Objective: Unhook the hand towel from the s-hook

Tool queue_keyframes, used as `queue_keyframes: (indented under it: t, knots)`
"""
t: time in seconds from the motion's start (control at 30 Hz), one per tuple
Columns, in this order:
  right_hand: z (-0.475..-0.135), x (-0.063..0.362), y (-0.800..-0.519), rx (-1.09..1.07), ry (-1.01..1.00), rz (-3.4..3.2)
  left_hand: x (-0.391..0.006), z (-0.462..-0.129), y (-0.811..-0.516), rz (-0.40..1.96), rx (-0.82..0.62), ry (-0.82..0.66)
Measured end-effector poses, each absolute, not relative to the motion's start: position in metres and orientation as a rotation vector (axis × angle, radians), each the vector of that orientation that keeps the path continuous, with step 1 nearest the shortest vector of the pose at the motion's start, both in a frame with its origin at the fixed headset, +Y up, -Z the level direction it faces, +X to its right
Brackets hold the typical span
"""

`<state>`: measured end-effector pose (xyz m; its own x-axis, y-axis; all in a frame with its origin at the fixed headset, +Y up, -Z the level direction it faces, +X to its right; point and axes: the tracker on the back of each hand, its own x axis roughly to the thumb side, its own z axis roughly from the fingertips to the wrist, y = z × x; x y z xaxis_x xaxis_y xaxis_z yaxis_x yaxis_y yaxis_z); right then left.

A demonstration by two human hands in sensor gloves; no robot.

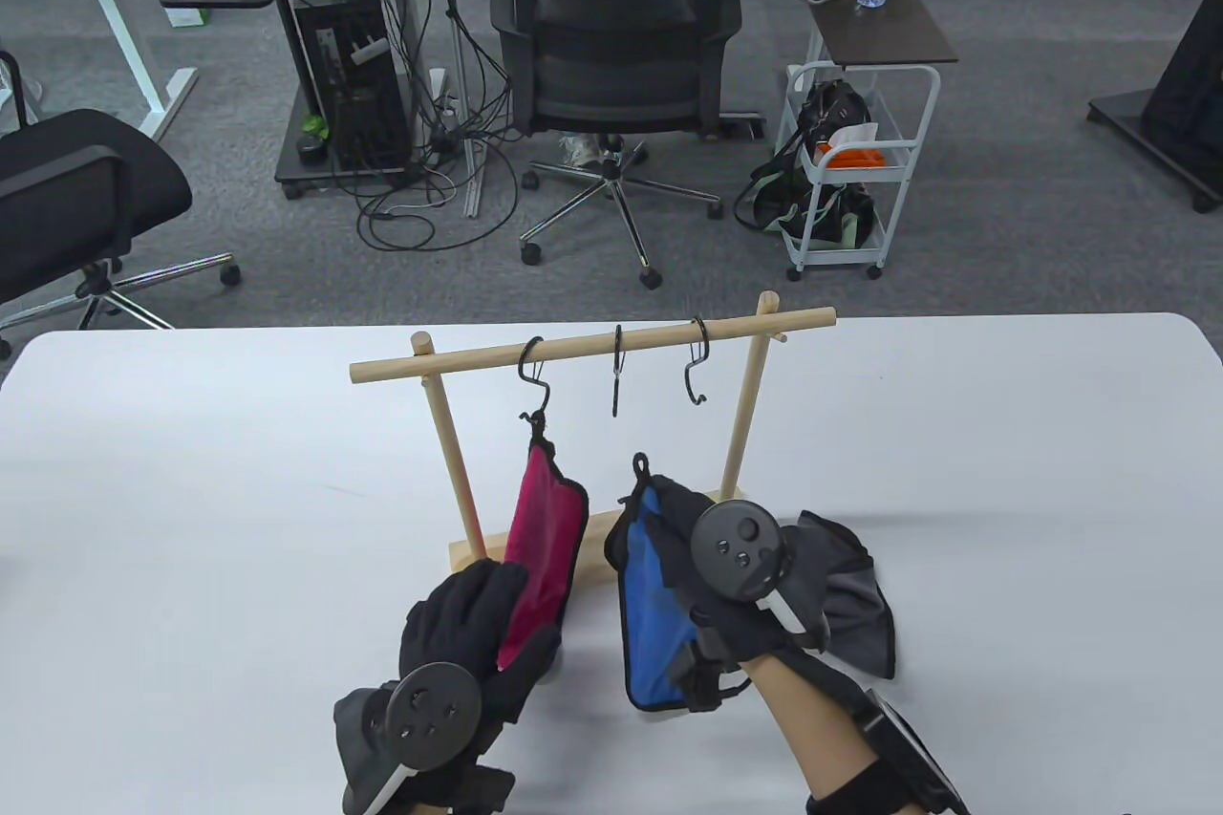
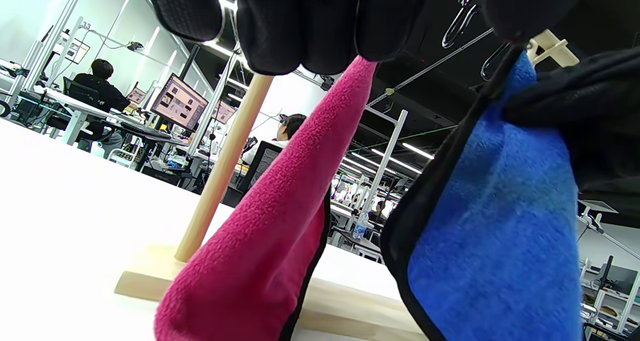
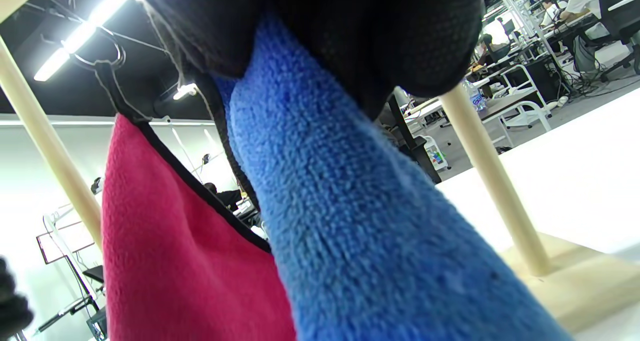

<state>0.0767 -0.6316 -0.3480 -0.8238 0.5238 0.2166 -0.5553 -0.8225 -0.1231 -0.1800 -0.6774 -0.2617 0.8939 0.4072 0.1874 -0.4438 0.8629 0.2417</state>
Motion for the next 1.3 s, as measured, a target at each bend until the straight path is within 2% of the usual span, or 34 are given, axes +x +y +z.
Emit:
queue_keyframes:
  t: [0.7,0.97,1.3]
  knots:
    - [-0.335,0.106,-0.697,0.172,-0.068,2.750,-0.177,-0.263,-0.679,0.437,0.259,-0.139]
    - [-0.330,0.105,-0.722,0.219,0.076,2.825,-0.177,-0.264,-0.679,0.438,0.260,-0.139]
    - [-0.329,0.096,-0.735,0.295,0.258,2.860,-0.178,-0.263,-0.680,0.438,0.261,-0.139]
